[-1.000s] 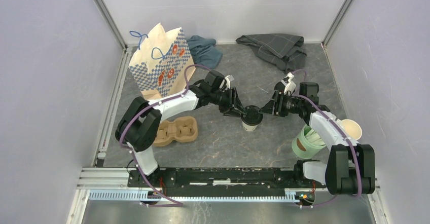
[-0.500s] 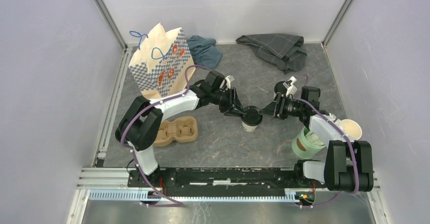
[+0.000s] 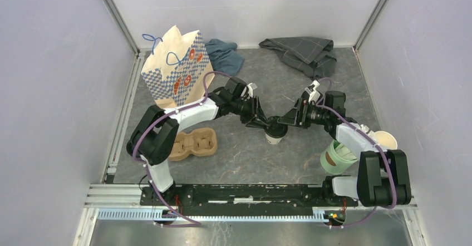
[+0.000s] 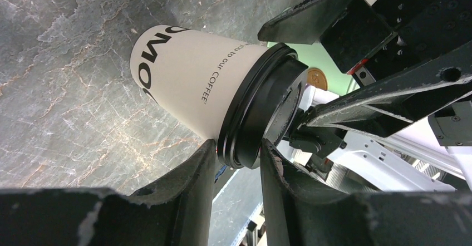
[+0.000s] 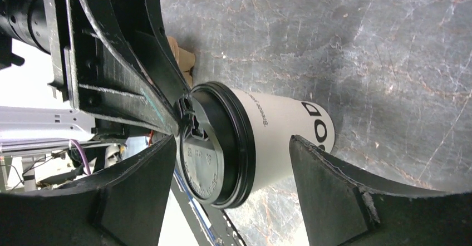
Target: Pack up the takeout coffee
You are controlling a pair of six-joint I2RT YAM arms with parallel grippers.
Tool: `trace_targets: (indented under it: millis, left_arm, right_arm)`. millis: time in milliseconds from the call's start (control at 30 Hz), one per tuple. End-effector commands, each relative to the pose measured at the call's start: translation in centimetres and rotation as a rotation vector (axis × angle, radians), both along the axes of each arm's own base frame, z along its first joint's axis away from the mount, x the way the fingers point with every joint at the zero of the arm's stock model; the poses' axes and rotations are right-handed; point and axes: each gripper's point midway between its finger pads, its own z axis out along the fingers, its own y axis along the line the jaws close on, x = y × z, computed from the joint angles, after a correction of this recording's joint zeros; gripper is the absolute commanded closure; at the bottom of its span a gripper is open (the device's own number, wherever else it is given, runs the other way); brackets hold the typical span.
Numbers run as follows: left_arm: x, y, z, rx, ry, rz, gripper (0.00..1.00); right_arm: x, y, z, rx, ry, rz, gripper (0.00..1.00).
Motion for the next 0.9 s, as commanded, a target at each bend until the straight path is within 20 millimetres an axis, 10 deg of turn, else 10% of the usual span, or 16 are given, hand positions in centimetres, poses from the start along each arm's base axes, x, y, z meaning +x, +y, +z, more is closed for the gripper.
trace_targets:
  millis: [0,233,600,867]
  left_arm:
    - [-0.7,0.5,-2.0,0.071,0.008,-0.033,0.59]
    - [-0.8,0.5,-2.3,0.081,0.007,-0.039,0.6]
    - [-2.0,2.4,-5.9,0.163,0.052,-0.024,0.61]
    - [-0.7,0.8,-2.1,0.082,-0.001,-0.035,0.54]
  right_arm:
    - [2.4,0.6,2.2,0.04,-0.075,-0.014,0.19]
    - [3.4,0.6,0.4,0.037,-0.022,-0.058,0.27]
    - [-0.5,-2.5,-7.7,-0.211,0.146,-0.141,0.38]
    - [1.2,-1.3,-0.5,-0.157,0.007,-0.02,0.21]
